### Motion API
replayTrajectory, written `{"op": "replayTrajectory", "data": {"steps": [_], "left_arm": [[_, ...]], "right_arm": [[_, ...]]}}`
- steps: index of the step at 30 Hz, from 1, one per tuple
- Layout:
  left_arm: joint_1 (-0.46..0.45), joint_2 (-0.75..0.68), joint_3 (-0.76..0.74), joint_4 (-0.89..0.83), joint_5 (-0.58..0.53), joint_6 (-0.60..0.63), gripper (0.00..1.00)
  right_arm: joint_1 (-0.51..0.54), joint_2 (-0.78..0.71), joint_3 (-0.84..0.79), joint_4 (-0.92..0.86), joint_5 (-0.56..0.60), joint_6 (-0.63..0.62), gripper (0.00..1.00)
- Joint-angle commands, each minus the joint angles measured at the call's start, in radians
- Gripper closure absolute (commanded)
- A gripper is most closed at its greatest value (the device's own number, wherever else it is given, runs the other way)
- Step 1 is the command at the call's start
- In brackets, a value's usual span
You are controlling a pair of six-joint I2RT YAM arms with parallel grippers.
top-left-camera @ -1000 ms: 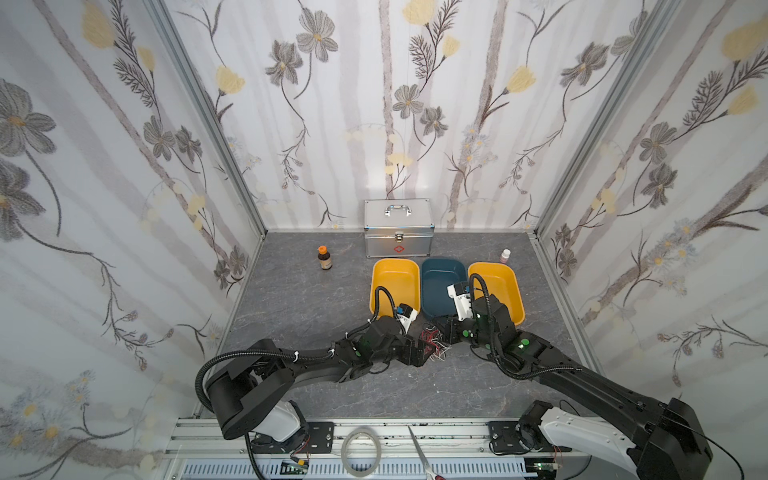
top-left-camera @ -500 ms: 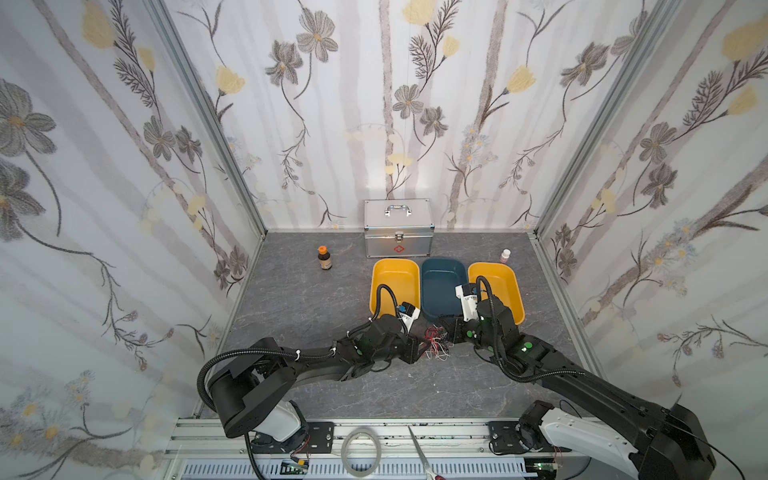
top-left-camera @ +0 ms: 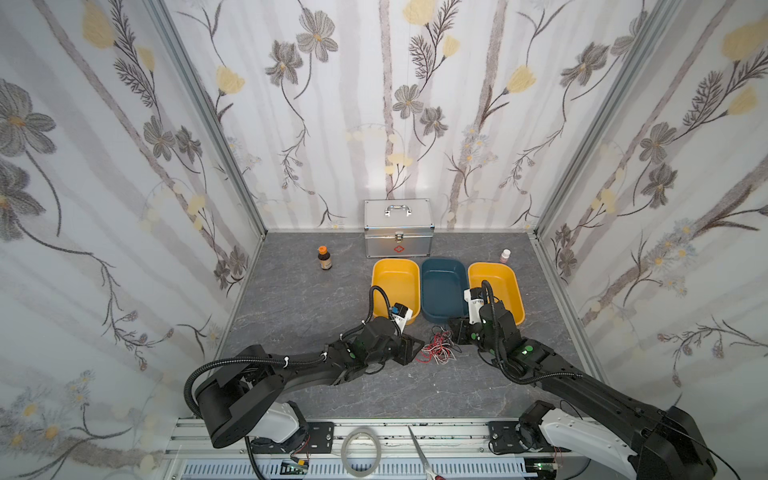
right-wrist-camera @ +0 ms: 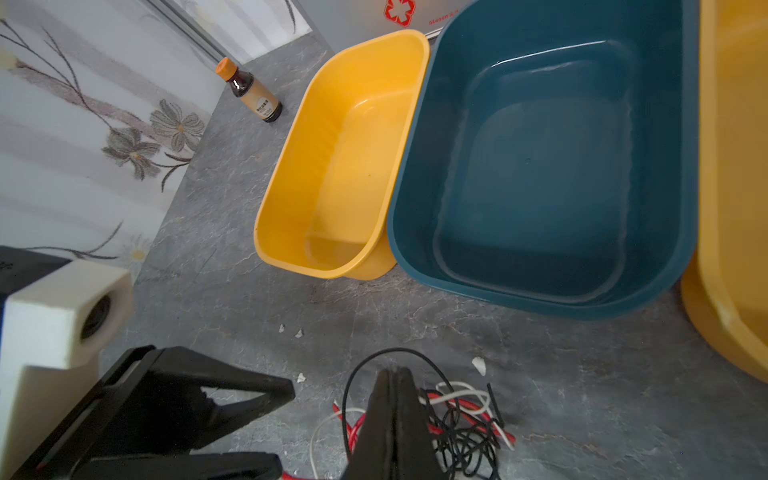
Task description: Untangle the cables
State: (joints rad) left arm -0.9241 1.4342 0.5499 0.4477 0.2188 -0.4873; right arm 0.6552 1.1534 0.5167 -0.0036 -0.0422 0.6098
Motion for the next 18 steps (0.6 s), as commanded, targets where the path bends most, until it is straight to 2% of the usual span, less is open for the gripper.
{"op": "replayTrajectory", "data": {"steps": [1,5,8,11,14,18], "left_arm": [[-0.002,0.051,0.026,0.088,0.088,-0.028,0.44],[-0.007,0.151,0.072,0.141,0.109,-0.041,0.37],[-0.015,0.206,0.081,0.22,0.115,-0.054,0.28],[-0.016,0.247,0.07,0.327,0.128,-0.091,0.26],[-0.024,0.291,0.076,0.35,0.123,-0.102,0.28],[-0.027,0.324,0.08,0.378,0.113,-0.125,0.43]], "right_arm": [[0.001,-0.001,-0.013,0.108,-0.087,0.035,1.0],[0.0,0.002,-0.019,0.13,-0.109,0.046,1.0],[0.0,-0.003,-0.026,0.147,-0.127,0.056,1.0],[0.0,-0.006,-0.039,0.177,-0.15,0.077,1.0],[0.0,-0.001,-0.052,0.217,-0.176,0.098,1.0],[0.0,0.002,-0.054,0.237,-0.194,0.11,1.0]]}}
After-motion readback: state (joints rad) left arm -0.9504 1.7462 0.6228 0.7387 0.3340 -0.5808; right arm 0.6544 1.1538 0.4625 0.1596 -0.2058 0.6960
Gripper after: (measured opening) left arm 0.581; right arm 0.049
